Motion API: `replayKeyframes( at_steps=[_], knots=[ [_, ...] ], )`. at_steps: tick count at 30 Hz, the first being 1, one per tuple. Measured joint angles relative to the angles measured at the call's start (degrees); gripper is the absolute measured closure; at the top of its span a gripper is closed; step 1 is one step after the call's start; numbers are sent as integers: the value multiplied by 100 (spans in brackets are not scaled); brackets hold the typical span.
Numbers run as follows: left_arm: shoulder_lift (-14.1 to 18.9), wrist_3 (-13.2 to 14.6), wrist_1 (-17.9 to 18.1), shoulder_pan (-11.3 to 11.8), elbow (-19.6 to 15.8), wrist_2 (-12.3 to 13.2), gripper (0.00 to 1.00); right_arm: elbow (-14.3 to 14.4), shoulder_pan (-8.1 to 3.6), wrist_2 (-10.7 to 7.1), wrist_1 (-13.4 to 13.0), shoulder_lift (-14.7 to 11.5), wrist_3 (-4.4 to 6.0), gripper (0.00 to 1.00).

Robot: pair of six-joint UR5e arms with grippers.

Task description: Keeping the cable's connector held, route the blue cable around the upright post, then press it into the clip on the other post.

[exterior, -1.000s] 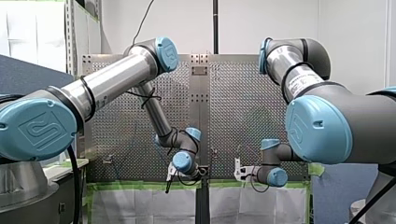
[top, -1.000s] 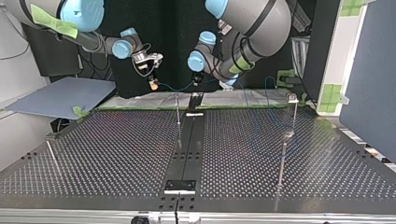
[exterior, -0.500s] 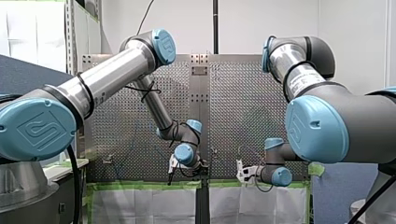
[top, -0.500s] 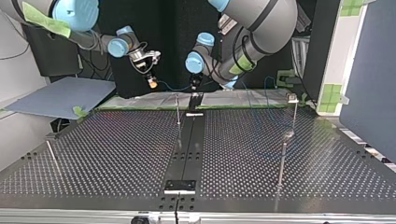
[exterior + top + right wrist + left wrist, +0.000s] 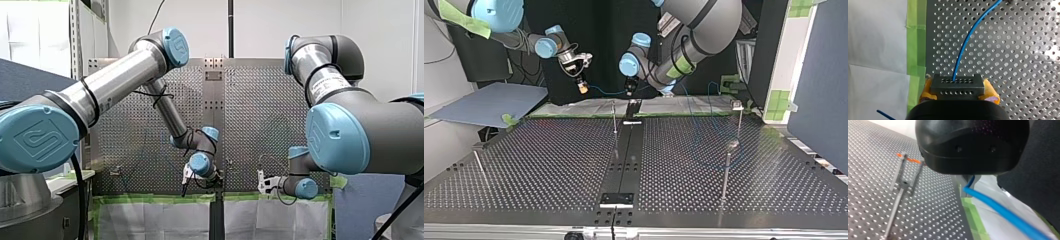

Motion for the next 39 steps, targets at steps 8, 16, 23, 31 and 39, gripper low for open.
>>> replayKeyframes(
  at_steps=[8, 16, 23, 31, 39],
  knots=[
    [85, -17, -8, -39, -2, -43, 98, 38, -54, -44, -3, -143, 30, 100],
    [87, -25, 24, -14, -2, -24, 98, 41, -96, -26, -18, -156, 105, 100],
    [88, -21, 92, 61, 3, 83, 98, 29, -112, -13, -102, -156, 216, 100],
    [88, 9, 108, 121, 4, 142, 98, -20, -115, -12, -106, -155, 237, 100],
    [219, 58, 112, 150, 5, 232, 98, -59, -114, -19, -86, -156, 240, 100]
  ],
)
